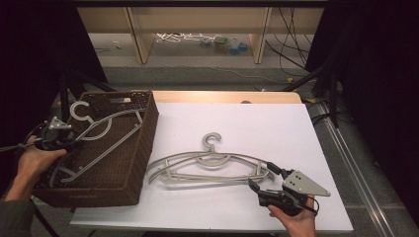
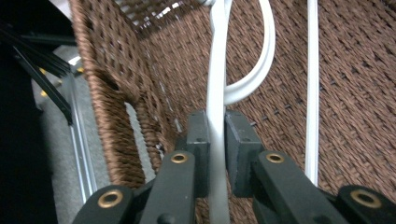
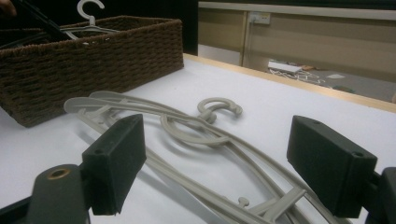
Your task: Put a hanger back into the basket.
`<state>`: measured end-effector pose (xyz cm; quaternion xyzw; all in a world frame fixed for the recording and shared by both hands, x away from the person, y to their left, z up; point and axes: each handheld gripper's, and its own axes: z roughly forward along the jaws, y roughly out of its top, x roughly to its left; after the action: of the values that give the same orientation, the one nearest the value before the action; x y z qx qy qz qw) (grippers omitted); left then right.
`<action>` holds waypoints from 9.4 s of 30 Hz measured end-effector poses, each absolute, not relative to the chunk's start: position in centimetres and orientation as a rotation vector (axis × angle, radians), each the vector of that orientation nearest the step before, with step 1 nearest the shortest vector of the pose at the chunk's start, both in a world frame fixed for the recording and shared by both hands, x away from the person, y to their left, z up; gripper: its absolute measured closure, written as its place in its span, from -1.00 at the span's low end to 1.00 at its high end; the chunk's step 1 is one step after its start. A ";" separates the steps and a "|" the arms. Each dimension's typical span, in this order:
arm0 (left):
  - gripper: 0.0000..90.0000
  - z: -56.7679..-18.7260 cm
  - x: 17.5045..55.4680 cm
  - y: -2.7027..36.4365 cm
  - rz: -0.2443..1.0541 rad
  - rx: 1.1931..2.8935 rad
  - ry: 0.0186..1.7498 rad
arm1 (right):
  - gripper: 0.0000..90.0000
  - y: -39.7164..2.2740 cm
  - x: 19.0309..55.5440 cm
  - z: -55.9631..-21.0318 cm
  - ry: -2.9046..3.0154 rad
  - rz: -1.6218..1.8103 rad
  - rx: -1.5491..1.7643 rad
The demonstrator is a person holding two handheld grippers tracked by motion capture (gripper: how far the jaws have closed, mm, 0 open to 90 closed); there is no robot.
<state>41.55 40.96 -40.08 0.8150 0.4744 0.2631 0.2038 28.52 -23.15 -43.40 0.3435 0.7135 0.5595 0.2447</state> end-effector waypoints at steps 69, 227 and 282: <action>-0.65 -37.3 33.9 18.1 0.516 1.626 0.792 | -0.65 -23.5 28.3 -43.1 1.912 1.579 0.912; 0.81 -29.1 39.1 16.6 0.472 2.138 0.725 | -0.60 -23.0 28.5 -43.5 1.943 1.585 0.944; 0.81 -34.5 40.4 39.3 0.764 1.887 1.315 | -0.60 -22.9 28.6 -43.6 1.960 1.582 0.951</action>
<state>40.38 39.27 -34.52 0.7291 0.5080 0.2951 0.3512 28.55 -22.87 -43.62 0.3444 0.7096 0.5729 0.2227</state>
